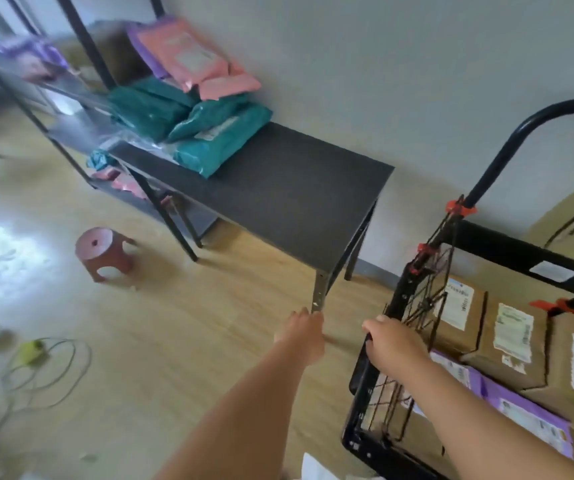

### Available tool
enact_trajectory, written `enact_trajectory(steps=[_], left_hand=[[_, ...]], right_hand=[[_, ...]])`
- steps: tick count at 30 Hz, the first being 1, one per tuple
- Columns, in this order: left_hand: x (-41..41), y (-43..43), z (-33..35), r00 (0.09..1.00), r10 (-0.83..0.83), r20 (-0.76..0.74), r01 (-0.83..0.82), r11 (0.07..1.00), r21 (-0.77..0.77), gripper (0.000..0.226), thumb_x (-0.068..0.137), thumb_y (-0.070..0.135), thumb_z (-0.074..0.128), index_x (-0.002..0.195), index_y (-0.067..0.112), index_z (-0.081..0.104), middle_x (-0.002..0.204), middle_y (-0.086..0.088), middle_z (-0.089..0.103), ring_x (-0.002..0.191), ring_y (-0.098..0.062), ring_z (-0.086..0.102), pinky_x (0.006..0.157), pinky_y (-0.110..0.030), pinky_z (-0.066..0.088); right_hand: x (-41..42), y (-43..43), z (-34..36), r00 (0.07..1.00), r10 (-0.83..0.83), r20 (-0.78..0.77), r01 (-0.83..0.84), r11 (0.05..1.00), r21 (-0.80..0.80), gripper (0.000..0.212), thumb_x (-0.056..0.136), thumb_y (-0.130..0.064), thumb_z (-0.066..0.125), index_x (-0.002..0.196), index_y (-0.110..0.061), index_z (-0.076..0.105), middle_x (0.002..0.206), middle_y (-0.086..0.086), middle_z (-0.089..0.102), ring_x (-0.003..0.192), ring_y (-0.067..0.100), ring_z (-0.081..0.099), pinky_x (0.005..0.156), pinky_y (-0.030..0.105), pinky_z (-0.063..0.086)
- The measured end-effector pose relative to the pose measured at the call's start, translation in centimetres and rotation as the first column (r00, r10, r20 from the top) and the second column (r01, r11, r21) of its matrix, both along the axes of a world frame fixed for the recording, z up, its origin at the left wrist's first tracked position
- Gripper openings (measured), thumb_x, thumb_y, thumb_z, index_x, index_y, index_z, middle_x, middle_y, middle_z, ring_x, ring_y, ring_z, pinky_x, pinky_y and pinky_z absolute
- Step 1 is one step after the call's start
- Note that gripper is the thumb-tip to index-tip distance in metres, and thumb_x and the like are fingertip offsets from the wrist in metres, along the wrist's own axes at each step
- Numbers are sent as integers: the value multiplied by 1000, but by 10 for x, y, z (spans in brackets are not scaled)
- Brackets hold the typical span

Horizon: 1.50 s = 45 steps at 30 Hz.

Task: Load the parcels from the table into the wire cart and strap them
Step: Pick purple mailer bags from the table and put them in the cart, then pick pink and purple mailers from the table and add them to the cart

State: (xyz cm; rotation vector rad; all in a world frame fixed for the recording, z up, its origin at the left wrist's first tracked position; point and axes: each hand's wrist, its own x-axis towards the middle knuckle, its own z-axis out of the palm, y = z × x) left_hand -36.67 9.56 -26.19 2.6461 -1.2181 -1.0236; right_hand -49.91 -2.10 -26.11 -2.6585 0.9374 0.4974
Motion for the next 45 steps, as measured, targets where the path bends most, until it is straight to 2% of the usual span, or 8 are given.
enact_trajectory(steps=[5,11,16,25,29,34,40,45], left_hand=[[45,79,-8,996,82,-37,-79,995,61,56,88,7,52,142,15,42,138,-12,44,129,-32,43,104,-44,43],[97,144,-3,976,210,-52,-209,978,17,55,89,7,51,143,17,43,138,-11,44,129,-30,44,104,-42,43],[125,169,1,970,242,21,-242,970,-6,55,89,7,51,143,17,43,139,-11,44,130,-30,40,105,-42,41],[186,190,6,966,245,87,-247,969,21,51,88,9,54,138,15,47,133,-11,46,123,-30,43,97,-40,46],[229,184,7,961,239,141,-245,969,23,48,89,9,52,136,14,49,131,-11,48,119,-29,46,96,-41,47],[295,152,14,956,238,173,-240,971,-8,49,89,8,55,137,16,49,132,-10,48,119,-28,45,97,-41,47],[370,97,23,956,226,184,-219,974,-57,51,87,8,54,136,19,50,133,-8,48,121,-26,47,95,-37,48],[429,52,35,933,310,183,-266,936,-229,47,87,7,51,131,24,55,126,-1,53,116,-21,51,87,-33,50]], right_hand=[[58,67,-10,993,105,-50,-103,994,41,29,95,-18,48,121,-23,58,123,-1,57,113,23,56,76,30,41],[122,122,-4,979,197,-53,-194,979,60,26,96,-16,44,117,-20,59,118,0,57,105,21,56,79,33,48],[170,139,15,969,241,-50,-241,970,17,29,100,-17,40,124,-21,57,123,0,57,104,20,58,85,37,52],[244,159,13,944,328,-41,-327,945,19,32,102,-23,45,133,-24,53,133,-3,54,109,17,57,85,30,50],[292,145,14,947,322,-5,-322,947,9,32,100,-22,47,131,-25,54,130,-5,55,108,15,58,90,33,53],[359,112,19,958,285,35,-286,958,4,25,99,-24,48,123,-26,56,116,-6,58,99,13,59,86,34,54],[432,60,27,970,242,31,-243,970,18,24,99,-23,49,121,-26,56,118,-6,56,100,11,56,86,32,53],[484,15,42,977,189,103,-190,982,2,26,99,-28,51,124,-29,55,114,-8,55,96,9,56,82,30,53]])
